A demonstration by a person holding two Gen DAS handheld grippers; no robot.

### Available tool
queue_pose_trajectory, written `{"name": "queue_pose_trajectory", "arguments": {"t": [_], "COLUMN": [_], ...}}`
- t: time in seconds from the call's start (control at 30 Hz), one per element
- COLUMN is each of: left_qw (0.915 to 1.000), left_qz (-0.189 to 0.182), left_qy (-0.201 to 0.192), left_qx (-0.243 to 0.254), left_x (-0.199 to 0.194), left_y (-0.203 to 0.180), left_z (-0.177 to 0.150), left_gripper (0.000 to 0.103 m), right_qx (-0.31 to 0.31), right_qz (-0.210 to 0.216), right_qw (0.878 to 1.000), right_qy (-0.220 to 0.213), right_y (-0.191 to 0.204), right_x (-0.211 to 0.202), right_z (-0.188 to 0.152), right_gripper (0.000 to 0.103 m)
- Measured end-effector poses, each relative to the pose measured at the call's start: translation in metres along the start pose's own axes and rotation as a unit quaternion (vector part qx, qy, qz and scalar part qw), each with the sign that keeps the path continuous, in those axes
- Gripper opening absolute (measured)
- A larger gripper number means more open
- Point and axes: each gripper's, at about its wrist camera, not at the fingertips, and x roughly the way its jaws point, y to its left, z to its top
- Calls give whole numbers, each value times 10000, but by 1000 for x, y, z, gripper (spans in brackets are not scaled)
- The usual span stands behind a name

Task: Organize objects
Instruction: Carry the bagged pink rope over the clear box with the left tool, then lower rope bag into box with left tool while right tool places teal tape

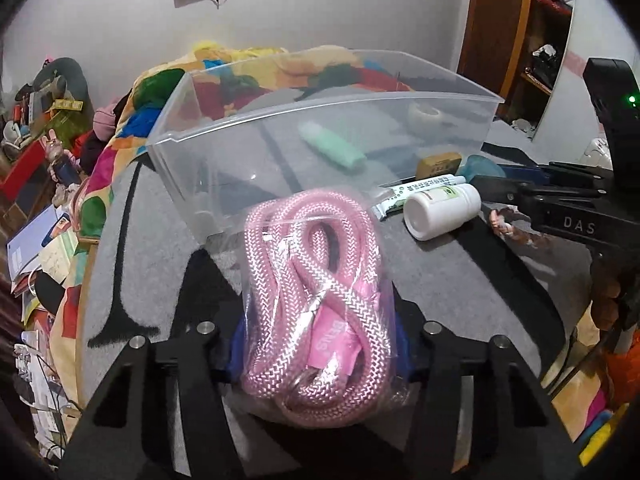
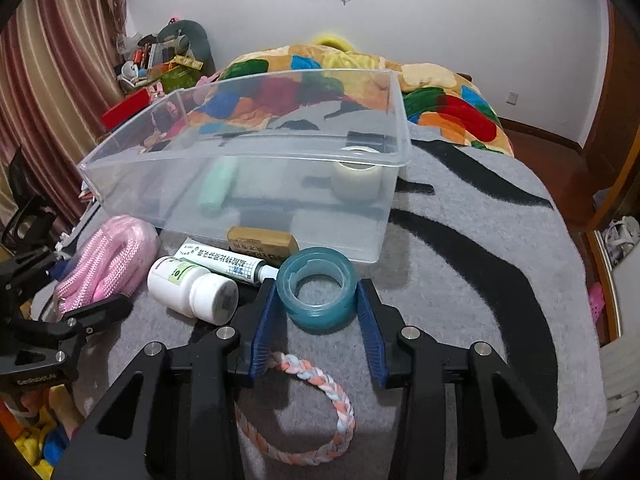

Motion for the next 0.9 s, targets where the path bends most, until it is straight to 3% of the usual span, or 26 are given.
{"name": "queue_pose_trajectory", "arguments": {"t": [0.23,0.53,0.73,0.9], "left_qw": [9992,9946,9922,9911], "left_qz": [-163,-234,-191,-309], "left_qy": [-302,-965,-1161,-1140], "left_qx": [-182,-304,-414,-617], "left_x": [-24,-65,-67,-56], "left_y": [9,20,30,42], "left_z": [6,40,71,93], "left_gripper": [53,53,53,53], "right_qx": [-28,-119,-225,-184], "right_qz": [-45,61,18,-12], "right_qw": [9994,9953,9916,9920], "right_qy": [-338,-957,-1276,-1247], "right_y": [2,14,26,30], "right_x": [-30,-69,-77,-64], "right_z": [-3,27,55,77], "right_gripper": [36,36,36,36]}}
